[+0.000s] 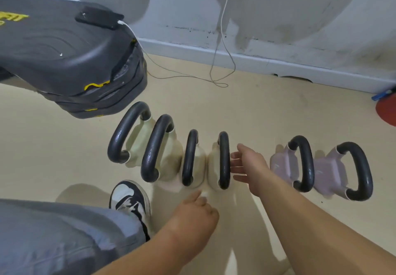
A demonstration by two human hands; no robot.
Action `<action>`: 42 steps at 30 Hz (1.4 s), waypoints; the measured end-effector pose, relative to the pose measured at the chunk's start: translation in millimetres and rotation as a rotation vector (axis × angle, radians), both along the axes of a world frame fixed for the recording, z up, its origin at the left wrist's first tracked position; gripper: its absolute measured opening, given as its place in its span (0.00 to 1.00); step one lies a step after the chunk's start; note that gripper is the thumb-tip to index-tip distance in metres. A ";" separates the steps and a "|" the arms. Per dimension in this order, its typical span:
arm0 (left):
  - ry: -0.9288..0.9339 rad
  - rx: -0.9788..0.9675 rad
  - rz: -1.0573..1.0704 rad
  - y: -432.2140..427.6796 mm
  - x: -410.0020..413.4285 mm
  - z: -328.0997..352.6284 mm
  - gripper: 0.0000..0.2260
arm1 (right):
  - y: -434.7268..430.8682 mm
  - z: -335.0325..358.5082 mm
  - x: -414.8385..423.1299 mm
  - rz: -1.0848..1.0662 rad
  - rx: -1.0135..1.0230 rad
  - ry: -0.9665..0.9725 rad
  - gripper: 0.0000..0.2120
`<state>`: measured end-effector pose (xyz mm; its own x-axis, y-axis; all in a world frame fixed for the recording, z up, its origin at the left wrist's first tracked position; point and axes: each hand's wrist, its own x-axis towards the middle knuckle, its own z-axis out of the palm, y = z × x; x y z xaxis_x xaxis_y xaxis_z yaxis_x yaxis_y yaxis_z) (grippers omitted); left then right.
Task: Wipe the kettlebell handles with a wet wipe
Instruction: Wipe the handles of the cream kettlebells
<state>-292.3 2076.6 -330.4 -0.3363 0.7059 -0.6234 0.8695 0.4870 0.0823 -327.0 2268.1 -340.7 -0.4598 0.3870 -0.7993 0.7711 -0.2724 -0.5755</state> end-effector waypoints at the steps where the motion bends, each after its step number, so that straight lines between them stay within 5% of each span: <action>1: -0.063 0.044 0.194 -7.8 -2.6 0.2 0.20 | -2.9 1.6 0.3 0.003 0.011 0.007 0.19; 6: -0.199 0.647 1.308 9.3 -17.5 12.1 0.09 | -6.2 0.7 4.2 -0.037 0.025 0.066 0.18; 13: -0.797 0.706 1.849 76.8 -32.6 39.7 0.15 | -2.8 0.3 -7.5 -0.013 0.018 0.159 0.18; 19: -0.510 0.894 1.659 67.5 -75.6 53.9 0.15 | -3.1 4.4 -27.6 0.087 -0.015 0.127 0.19; 23: -0.782 0.594 1.642 68.0 -49.6 35.2 0.14 | 2.6 1.5 -30.7 0.122 -0.042 0.092 0.22; 33: -0.915 0.578 1.708 116.7 -41.8 11.3 0.23 | 26.5 -2.3 -30.2 0.089 0.047 0.038 0.16; 38: -0.865 0.618 1.698 140.0 -37.4 22.8 0.06 | 48.0 -1.2 -20.7 0.135 0.099 0.052 0.24; 42: -0.864 0.647 1.661 154.0 -34.3 31.6 0.06 | 68.0 2.0 -12.0 0.101 0.155 0.081 0.21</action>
<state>-326.6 2230.5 -298.7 -0.5889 0.2204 -0.7776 -0.6897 0.3645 0.6256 -339.0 2336.1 -338.7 -0.5627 0.4513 -0.6926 0.7396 -0.0995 -0.6657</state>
